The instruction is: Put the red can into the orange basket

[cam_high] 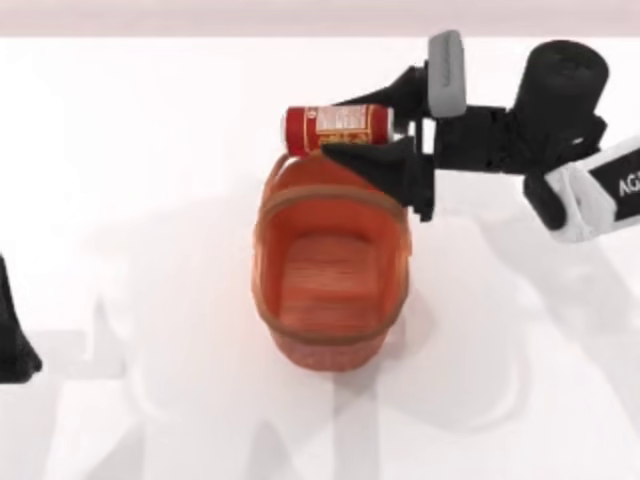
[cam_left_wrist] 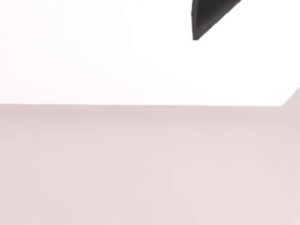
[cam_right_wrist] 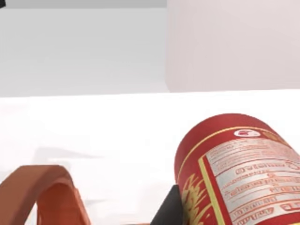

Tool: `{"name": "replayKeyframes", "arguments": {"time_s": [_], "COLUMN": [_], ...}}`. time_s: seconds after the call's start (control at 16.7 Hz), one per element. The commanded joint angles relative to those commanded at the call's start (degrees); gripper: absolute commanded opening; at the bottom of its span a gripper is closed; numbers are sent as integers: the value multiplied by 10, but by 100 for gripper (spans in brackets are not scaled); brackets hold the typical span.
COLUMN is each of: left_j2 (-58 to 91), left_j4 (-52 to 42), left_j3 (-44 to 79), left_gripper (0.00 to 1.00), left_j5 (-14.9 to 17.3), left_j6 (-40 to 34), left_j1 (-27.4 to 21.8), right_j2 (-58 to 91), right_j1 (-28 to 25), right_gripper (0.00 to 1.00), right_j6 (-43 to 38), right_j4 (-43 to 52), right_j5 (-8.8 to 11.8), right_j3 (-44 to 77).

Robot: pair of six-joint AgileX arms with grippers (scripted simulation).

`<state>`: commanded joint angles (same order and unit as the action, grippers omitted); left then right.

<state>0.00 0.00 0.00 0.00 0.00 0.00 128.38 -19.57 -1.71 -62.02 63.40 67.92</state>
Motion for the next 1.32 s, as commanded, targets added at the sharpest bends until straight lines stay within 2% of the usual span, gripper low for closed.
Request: {"name": "replayKeyframes", "arguments": {"time_s": [0.3, 1.08, 1.32], "left_j2": [0, 0, 0], "left_j4": [0, 0, 0], "left_j3": [0, 0, 0], "left_gripper": [100, 100, 100], "left_j5": [0, 0, 0], "left_j6": [0, 0, 0], "left_j1": [0, 0, 0], "right_j2": [6, 6, 6], "right_j1": [0, 0, 0], "right_gripper": [0, 98, 100], "right_j6": [0, 0, 0], "right_j4": [-7, -7, -7], "right_j5": [-1, -1, -1], "right_j3": [-3, -3, -3]}}
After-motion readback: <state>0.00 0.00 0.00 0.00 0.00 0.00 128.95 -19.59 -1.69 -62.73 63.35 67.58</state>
